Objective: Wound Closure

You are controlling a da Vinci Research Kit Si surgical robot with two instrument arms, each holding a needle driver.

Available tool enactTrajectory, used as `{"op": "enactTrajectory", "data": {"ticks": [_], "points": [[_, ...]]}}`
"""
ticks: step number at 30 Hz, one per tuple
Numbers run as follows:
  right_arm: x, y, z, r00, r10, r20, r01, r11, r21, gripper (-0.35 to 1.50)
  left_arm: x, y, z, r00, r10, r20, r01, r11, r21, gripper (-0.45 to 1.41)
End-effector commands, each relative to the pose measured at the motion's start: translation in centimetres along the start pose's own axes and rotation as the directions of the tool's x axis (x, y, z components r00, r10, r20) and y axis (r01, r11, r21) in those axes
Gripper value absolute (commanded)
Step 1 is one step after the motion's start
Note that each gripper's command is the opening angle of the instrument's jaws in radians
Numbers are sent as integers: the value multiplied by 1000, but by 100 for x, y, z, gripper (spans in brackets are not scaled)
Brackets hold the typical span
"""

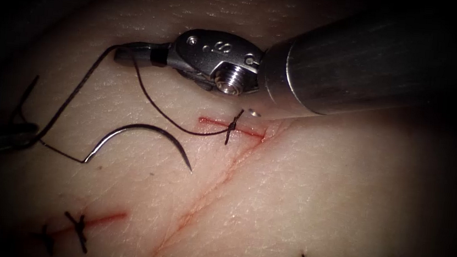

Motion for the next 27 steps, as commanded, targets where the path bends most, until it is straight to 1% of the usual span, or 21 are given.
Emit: {"op": "enactTrajectory", "data": {"ticks": [1, 3, 4, 6, 7, 10, 11, 12, 13, 15, 16, 17, 20, 21, 22, 23, 24, 27], "points": [[-5, -5, 10, 1000, -23, -14, 23, 998, 50, -35, -5, -2, 8, 1000, -1, 1, 1, 1000, -3, -45], [-4, -7, 12, 999, -30, -22, 32, 997, 75, -35, -10, -5, 10, 1000, -3, 2, 3, 1000, 1, -45], [-3, -11, 14, 999, -40, -28, 43, 993, 108, -35, -17, -8, 15, 1000, -3, 1, 3, 1000, 0, -45], [-2, -14, 15, 998, -48, -44, 54, 989, 139, -35, -24, -12, 22, 1000, -3, 1, 3, 1000, 0, -45], [2, -20, 14, 994, -54, -90, 70, 982, 176, -35, -40, -20, 38, 1000, 2, 2, -2, 1000, 0, -45], [7, -23, 10, 988, -53, -144, 83, 975, 206, -35, -55, -26, 53, 1000, -15, 4, 15, 1000, 2, -45], [11, -26, 7, 984, -51, -168, 90, 969, 230, -35, -67, -29, 67, 1000, -25, 7, 25, 1000, 5, -45], [13, -27, 5, 983, -50, -178, 93, 966, 240, -35, -72, -30, 72, 1000, -30, 8, 30, 1000, 8, -45], [18, -30, 1, 977, -44, -209, 100, 959, 265, -35, -81, -32, 86, 999, -39, 13, 39, 999, 14, -45], [23, -32, -4, 968, -34, -250, 107, 953, 284, -35, -88, -33, 100, 999, -48, 20, 47, 999, 22, -45], [23, -32, -4, 968, -34, -250, 107, 953, 284, -35, -88, -33, 100, 999, -48, 20, 47, 999, 22, -45], [27, -33, -8, 960, -26, -278, 112, 947, 301, -35, -91, -31, 112, 998, -53, 28, 53, 998, 16, -45], [35, -35, -16, 949, -11, -314, 115, 942, 314, -35, -91, -26, 139, 997, -65, 32, 65, 998, 8, -45], [35, -35, -16, 949, -11, -314, 115, 942, 314, -35, -91, -26, 139, 997, -65, 32, 65, 998, 8, -45], [38, -37, -19, 945, -4, -326, 114, 940, 321, -35, -89, -25, 151, 997, -69, 24, 69, 998, 4, -45], [38, -37, -19, 945, -4, -326, 114, 940, 321, -35, -89, -25, 151, 997, -69, 24, 69, 998, 4, -45], [42, -39, -21, 942, -3, -335, 118, 940, 321, -35, -85, -26, 164, 997, -77, 19, 77, 997, 3, -45], [47, -41, -24, 939, -2, -343, 120, 939, 323, -35, -79, -29, 177, 997, -81, 11, 81, 997, 3, -45]]}}
